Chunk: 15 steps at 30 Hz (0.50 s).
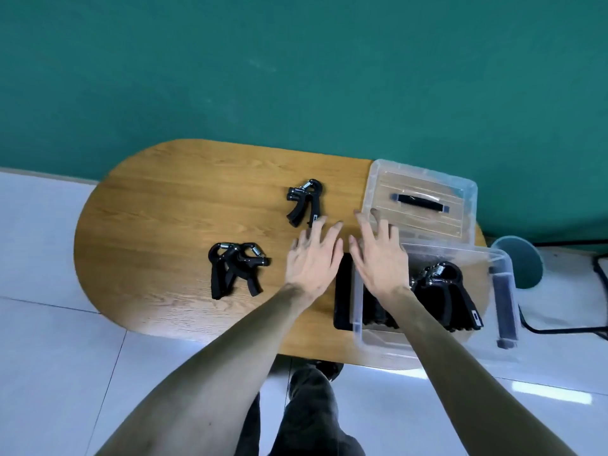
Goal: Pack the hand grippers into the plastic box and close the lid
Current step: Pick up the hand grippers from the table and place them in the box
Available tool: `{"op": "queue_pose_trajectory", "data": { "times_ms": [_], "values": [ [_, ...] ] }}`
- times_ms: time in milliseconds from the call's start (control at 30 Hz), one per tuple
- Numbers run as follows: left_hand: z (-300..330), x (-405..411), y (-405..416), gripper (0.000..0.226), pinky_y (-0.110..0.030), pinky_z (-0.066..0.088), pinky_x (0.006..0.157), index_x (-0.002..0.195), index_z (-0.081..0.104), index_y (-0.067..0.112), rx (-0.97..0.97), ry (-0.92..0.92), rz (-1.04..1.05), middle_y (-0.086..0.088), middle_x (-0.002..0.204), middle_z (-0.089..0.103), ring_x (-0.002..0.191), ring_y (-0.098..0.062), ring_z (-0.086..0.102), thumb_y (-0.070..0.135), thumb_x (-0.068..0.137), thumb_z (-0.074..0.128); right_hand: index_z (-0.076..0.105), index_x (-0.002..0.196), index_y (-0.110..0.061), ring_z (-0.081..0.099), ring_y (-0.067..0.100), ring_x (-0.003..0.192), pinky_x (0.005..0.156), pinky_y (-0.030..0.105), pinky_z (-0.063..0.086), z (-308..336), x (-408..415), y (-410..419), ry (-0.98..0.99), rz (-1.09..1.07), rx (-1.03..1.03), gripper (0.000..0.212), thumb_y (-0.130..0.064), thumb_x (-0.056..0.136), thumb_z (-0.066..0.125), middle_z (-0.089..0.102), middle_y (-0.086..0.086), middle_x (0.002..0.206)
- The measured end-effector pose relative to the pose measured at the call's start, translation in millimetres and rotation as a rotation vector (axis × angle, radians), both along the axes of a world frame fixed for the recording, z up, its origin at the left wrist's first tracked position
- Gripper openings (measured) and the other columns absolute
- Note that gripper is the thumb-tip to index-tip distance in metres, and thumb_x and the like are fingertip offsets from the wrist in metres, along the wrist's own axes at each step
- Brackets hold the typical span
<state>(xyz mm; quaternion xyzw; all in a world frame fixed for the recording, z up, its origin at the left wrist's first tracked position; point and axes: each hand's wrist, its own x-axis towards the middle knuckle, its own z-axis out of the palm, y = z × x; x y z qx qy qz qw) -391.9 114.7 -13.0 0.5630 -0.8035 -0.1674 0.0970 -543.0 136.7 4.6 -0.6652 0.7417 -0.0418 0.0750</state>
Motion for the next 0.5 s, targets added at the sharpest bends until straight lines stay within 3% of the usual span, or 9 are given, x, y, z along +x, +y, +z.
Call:
{"op": "queue_pose_trajectory", "data": {
  "times_ms": [200,367,500],
  "values": [
    [-2,91,-17,0.047,-0.045,0.051,0.088,0.151,0.032,0.028,0.092,-0.061,0.119,-0.006,0.153,0.036,0.115,-0.032,0.056,0.043,0.107,0.028,0.033,0.147,-0.024,0.050,0.035,0.113,0.076,0.049,0.056,-8,82,-20,0.040,0.046,0.060,0.048,-0.041,0.103,0.038,0.035,0.012,0.150],
    [-16,155,-20,0.048,-0.046,0.051,0.090,0.151,0.032,0.026,0.142,-0.083,0.191,-0.007,0.156,0.033,0.118,-0.035,0.055,0.042,0.107,0.028,0.036,0.145,-0.022,0.052,0.033,0.099,0.065,0.044,0.057,-20,139,-26,0.080,0.062,0.132,0.047,-0.039,0.102,0.040,0.040,0.016,0.143],
    [-34,184,-20,0.048,-0.047,0.048,0.096,0.152,0.030,0.029,0.199,-0.073,0.216,-0.006,0.157,0.030,0.122,-0.034,0.051,0.042,0.106,0.028,0.035,0.145,-0.021,0.052,0.033,0.102,0.066,0.044,0.057,-37,170,-33,0.107,0.053,0.182,0.047,-0.040,0.102,0.040,0.037,0.017,0.145]
  ]
}}
